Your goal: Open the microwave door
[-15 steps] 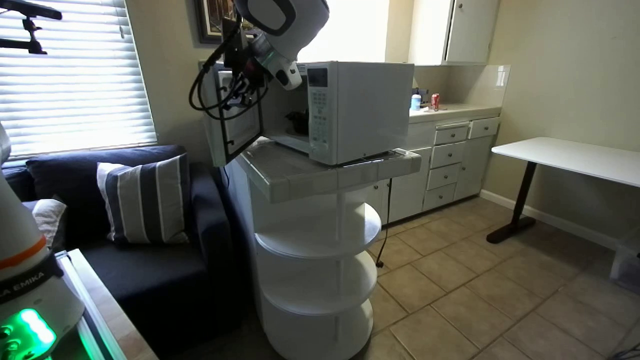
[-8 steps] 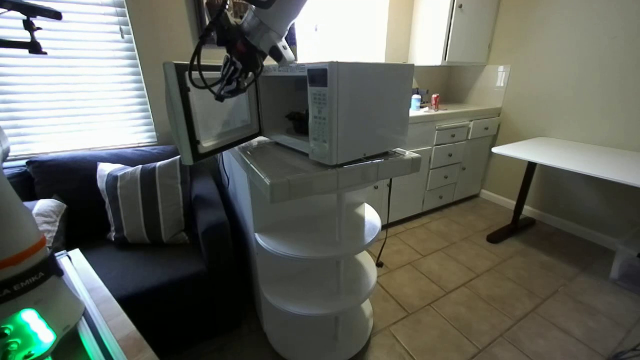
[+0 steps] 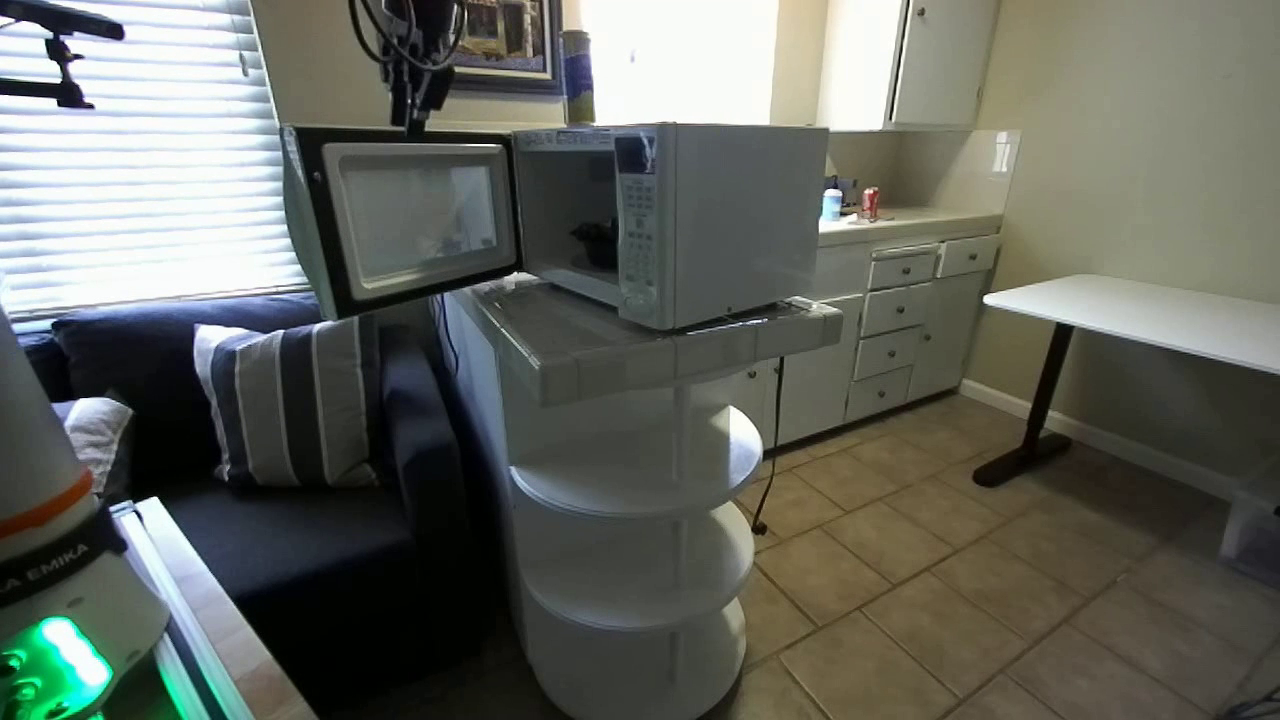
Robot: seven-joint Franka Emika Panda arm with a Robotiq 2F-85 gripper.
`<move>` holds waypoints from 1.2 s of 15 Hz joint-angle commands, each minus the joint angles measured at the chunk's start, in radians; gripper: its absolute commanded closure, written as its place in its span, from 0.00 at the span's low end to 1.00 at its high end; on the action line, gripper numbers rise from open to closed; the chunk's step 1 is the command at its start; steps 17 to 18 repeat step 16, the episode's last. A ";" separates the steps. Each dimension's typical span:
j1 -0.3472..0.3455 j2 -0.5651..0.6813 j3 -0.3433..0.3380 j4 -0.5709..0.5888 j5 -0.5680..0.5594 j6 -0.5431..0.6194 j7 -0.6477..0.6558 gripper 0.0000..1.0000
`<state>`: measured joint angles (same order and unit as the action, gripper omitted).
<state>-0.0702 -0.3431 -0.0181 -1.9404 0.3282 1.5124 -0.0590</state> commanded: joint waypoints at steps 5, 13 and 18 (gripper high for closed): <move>0.069 -0.084 0.084 -0.013 -0.237 0.259 -0.008 0.00; 0.080 -0.091 0.079 -0.053 -0.334 0.500 0.027 0.00; 0.080 -0.097 0.079 -0.056 -0.335 0.501 0.028 0.00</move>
